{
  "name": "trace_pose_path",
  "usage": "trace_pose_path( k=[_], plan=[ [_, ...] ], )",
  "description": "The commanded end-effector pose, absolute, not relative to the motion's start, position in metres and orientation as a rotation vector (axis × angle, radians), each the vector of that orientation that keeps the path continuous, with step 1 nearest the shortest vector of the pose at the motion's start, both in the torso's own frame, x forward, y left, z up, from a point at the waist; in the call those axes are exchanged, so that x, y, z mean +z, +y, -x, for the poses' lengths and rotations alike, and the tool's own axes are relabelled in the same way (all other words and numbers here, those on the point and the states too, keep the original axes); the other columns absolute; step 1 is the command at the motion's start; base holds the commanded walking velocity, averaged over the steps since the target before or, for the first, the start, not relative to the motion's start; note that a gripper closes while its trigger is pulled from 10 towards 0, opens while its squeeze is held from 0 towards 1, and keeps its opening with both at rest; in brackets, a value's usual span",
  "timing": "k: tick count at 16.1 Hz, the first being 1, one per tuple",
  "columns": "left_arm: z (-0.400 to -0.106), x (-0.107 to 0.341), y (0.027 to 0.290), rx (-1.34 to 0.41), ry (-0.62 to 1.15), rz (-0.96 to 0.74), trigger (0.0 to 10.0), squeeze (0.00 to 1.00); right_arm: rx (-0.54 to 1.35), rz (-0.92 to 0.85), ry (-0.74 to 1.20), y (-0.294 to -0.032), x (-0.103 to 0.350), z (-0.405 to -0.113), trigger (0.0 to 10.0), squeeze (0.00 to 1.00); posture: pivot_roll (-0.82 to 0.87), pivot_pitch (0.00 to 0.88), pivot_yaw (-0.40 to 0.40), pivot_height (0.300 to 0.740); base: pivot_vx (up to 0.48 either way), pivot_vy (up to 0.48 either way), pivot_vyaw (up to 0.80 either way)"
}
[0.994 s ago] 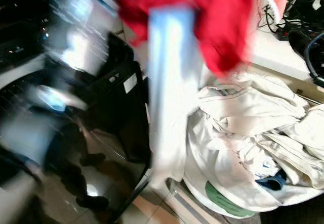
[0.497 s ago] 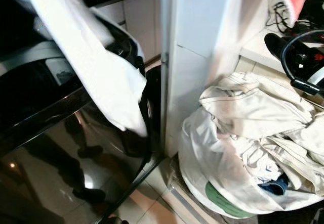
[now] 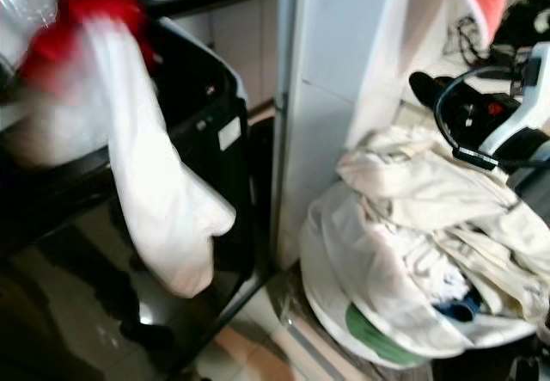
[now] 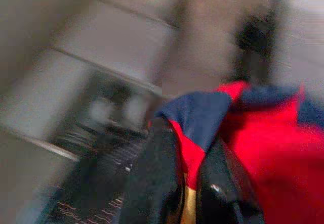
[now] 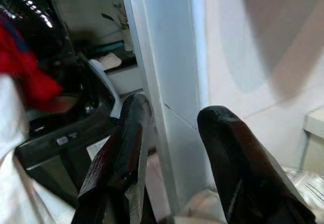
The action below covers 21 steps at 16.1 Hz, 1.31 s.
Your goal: Clothes washing
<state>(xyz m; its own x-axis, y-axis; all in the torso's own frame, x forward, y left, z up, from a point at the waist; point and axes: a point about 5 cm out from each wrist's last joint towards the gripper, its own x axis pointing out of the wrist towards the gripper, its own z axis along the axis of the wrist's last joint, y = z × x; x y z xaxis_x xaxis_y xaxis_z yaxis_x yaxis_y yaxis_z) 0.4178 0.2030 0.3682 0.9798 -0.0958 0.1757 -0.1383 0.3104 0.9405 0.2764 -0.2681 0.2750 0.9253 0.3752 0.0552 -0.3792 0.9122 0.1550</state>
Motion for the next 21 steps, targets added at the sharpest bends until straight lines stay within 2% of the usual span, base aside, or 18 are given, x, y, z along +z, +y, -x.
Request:
trace_pose_path(
  k=[1,2,3,6,7,14,21],
  plan=[
    [-0.419,0.362,0.213,0.023,-0.095,-1.212,0.0,0.0,0.409,-0.148,-0.008,-0.26,0.272,-0.275,10.0,0.0,-0.06,0.0,0.028,0.74,0.0,0.0,0.0],
    [-0.419,0.347,0.222,0.002,0.042,-1.192,0.0,0.0,0.418,-0.145,0.004,-0.257,0.268,-0.273,10.0,0.0,-0.06,0.0,0.03,0.74,0.0,0.0,0.0],
    [-0.418,0.335,0.235,0.008,0.168,-1.23,10.0,0.0,0.422,-0.148,0.01,-0.256,0.266,-0.272,10.0,0.0,-0.06,0.0,0.03,0.74,0.0,0.0,0.0],
    [-0.413,0.325,0.25,-0.02,0.295,-1.203,10.0,0.0,0.447,-0.144,0.033,-0.25,0.261,-0.271,10.0,0.0,-0.06,0.0,0.031,0.74,0.0,0.0,0.0],
    [-0.412,0.323,0.251,-0.04,0.326,-1.191,10.0,1.0,0.459,-0.144,0.04,-0.247,0.26,-0.271,10.0,0.0,-0.06,0.0,0.031,0.74,0.0,0.0,0.0],
    [-0.401,0.329,0.279,-0.029,0.421,-1.151,10.0,1.0,0.509,-0.147,0.061,-0.237,0.254,-0.274,10.0,0.0,-0.04,0.0,0.013,0.74,0.0,0.0,0.0],
    [-0.39,0.342,0.303,0.047,0.403,-1.087,10.0,1.0,0.522,-0.15,0.061,-0.234,0.254,-0.278,10.0,0.0,-0.03,0.0,0.003,0.74,0.0,0.0,0.0]
  ],
)
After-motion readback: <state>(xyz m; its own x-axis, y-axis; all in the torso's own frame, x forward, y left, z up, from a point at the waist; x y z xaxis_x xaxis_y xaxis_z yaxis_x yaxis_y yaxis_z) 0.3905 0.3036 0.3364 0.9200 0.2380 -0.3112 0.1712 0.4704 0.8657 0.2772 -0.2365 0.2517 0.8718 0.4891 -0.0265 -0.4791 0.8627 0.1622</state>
